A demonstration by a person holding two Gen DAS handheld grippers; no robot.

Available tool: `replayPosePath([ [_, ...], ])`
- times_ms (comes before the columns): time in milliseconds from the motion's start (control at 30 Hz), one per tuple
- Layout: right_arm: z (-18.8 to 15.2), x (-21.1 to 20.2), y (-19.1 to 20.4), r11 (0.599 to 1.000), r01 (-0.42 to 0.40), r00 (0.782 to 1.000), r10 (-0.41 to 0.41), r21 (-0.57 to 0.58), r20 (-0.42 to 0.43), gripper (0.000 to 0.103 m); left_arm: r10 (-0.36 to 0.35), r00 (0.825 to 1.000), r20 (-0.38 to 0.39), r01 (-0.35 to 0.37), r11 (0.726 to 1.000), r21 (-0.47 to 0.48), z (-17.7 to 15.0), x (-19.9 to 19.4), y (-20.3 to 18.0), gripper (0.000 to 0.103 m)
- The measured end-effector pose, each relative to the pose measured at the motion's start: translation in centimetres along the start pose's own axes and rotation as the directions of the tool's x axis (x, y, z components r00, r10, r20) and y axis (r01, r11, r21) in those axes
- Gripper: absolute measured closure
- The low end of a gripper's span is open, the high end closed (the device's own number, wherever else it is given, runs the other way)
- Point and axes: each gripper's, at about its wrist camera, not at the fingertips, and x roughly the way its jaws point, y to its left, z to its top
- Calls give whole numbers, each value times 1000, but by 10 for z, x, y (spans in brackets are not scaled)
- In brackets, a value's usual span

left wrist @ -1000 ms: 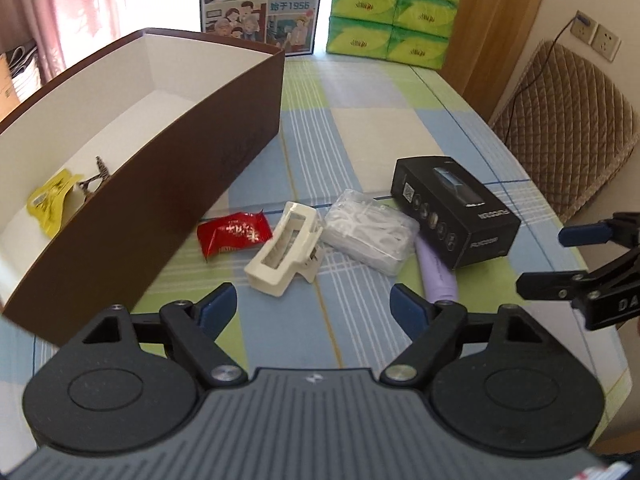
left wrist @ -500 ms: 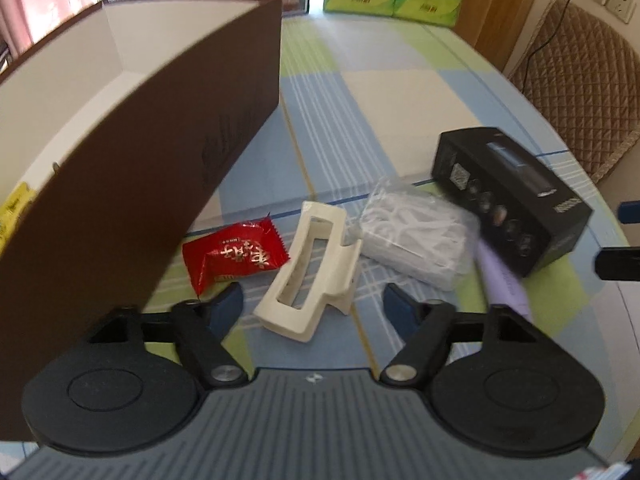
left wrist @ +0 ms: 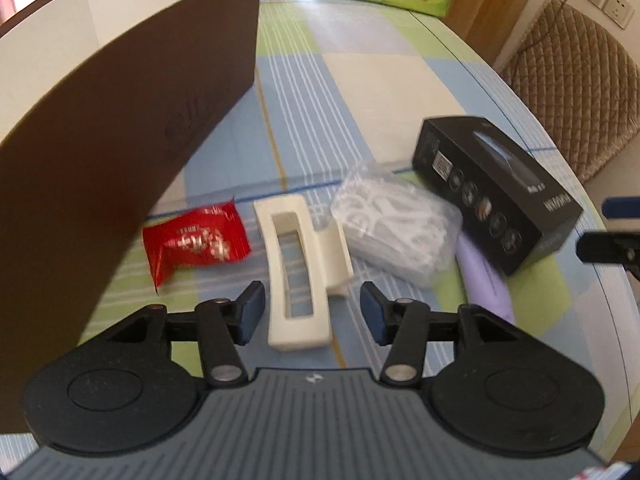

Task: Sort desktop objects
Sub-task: 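Grasp the white plastic holder with the left tool while right grasps the black FLYCO box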

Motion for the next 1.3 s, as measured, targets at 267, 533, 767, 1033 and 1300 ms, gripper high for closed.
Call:
replayPosePath([
  [267,8,-2,7,1000,-31,999,31,-5,20,2,56,998,13,-56,998,14,12,14,-7,65],
  [533,31,20,26,997,-49,998,51,-55,34,2,87,996,-4,-87,996,-38,-13,-6,8,66],
  [767,49,53,40,995,-12,1000,13,-96,3,2,120,993,-17,-121,984,-130,-47,-35,33,66],
  [1033,58,81,45,991,34,998,-40,-130,-39,2,182,983,-28,-184,965,-187,-73,-58,50,66],
  [1300,54,90,39,985,65,996,-74,-163,-49,23,198,980,-27,-199,959,-204,-80,-63,55,66],
])
